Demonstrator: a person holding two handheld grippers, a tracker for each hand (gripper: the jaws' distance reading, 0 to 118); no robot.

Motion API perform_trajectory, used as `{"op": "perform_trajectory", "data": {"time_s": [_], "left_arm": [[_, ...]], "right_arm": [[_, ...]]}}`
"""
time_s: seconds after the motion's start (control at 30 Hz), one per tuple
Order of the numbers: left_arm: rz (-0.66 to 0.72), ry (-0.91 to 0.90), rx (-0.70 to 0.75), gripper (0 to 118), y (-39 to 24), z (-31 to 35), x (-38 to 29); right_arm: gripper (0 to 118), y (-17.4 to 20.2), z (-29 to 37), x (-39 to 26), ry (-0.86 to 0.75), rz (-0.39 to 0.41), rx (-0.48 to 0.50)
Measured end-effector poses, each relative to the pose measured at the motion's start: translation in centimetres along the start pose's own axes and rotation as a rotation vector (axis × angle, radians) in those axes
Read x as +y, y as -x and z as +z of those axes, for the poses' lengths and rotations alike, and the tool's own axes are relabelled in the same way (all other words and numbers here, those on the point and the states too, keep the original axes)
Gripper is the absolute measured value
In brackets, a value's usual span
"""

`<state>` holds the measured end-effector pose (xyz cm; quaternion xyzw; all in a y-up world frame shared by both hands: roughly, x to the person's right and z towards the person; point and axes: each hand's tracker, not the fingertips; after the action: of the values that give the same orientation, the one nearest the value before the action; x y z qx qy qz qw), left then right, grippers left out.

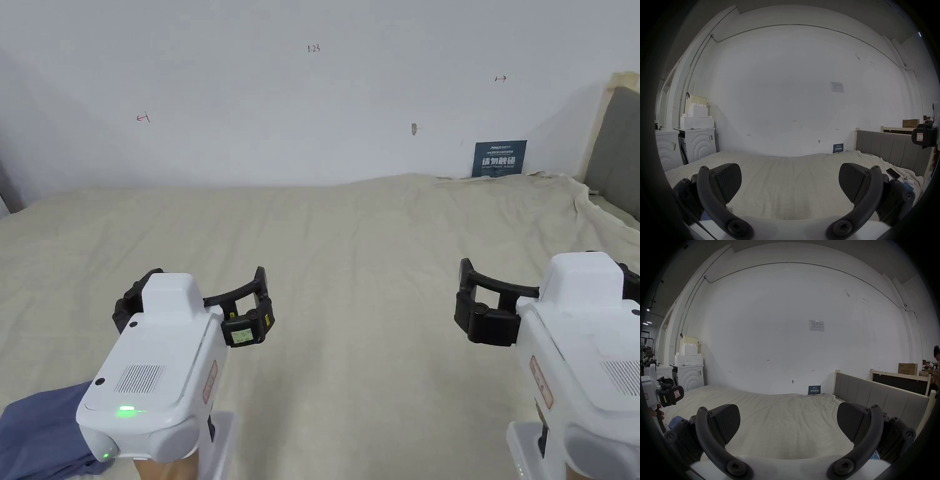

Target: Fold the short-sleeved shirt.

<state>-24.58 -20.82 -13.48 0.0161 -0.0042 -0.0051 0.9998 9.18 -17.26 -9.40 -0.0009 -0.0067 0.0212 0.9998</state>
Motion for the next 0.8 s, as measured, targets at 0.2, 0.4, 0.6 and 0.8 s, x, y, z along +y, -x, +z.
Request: {"op": "perform_trajectory", "data": {"time_s": [0.2,0.4,0.6,0.8], "left_arm": [[0.001,0.002,0.001,118,0.08,-0.02,-0.06],[0.001,0.005,-0.003,118,0.04,-0.10,-0.08],[0.003,0.004,-0.005,118,0.05,-0.08,0.04],[-0.002,0.004,-0.007,118,0.04,0.01,0.00]], "right_arm": [[118,-0.41,-0.26,-0.37,0.002,0.005,-0.005],[118,-0.36,-0.27,-0.44,0.005,0.003,-0.007],[118,-0.51,-0.32,-0.50,0.005,0.003,-0.007],[118,-0.61,-0.21,-0.46,0.007,0.003,-0.007]]}}
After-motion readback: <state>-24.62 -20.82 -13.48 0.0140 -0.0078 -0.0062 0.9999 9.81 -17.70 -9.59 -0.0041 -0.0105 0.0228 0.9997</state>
